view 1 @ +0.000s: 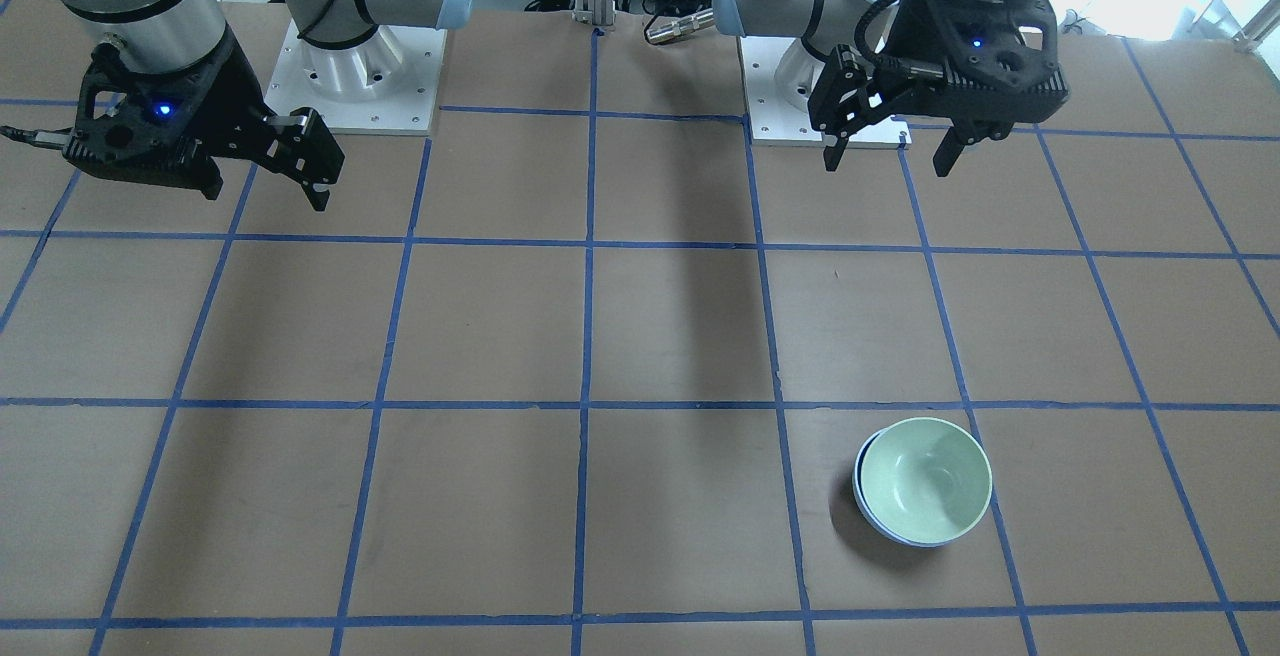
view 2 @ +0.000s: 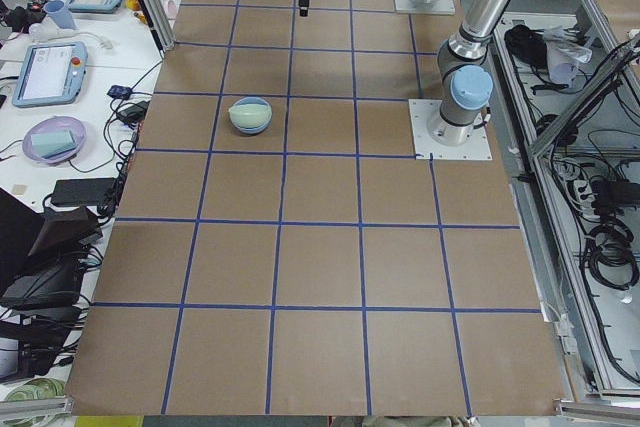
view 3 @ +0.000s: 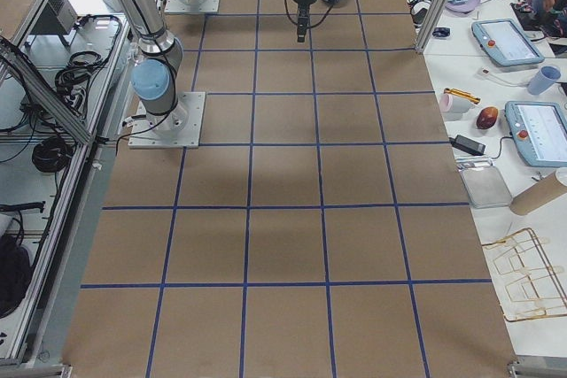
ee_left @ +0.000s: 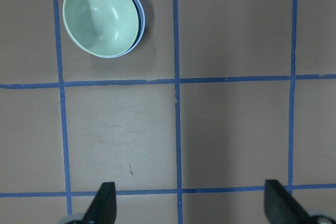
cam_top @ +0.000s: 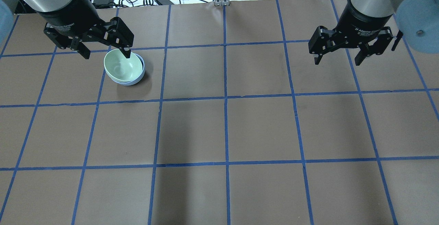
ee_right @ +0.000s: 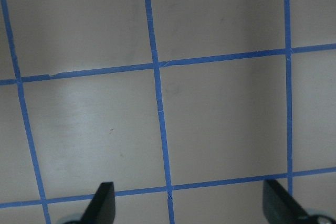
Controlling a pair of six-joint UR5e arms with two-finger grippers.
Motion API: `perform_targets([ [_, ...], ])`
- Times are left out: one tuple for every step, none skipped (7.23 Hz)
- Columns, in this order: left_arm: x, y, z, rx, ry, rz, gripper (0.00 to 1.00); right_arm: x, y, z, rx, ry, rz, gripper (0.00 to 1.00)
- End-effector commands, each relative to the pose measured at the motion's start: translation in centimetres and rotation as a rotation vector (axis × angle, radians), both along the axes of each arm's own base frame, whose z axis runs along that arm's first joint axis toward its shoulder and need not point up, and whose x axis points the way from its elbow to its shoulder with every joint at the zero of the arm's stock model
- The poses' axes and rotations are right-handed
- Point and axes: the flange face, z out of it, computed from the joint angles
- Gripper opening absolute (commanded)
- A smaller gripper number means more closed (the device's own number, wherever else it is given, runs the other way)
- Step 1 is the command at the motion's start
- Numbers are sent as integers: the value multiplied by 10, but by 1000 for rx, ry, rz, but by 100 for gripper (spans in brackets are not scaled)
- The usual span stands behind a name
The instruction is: Stack green bowl on blue bowl
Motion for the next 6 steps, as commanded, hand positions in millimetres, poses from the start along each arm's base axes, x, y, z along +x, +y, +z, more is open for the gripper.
perform_targets([
  [1,0,0,-4,1,-2,100,0,0,0,0,0,0,100],
  [1,0,2,-5,-1,-2,100,0,0,0,0,0,0,100],
  [1,1,3,-10,-1,-3,100,0,0,0,0,0,0,100],
  [0,2,3,-10,-1,-5,100,0,0,0,0,0,0,100],
  [1,3,6,-14,-9,-4,100,0,0,0,0,0,0,100],
  [1,3,6,-16,-13,-4,100,0,0,0,0,0,0,100],
])
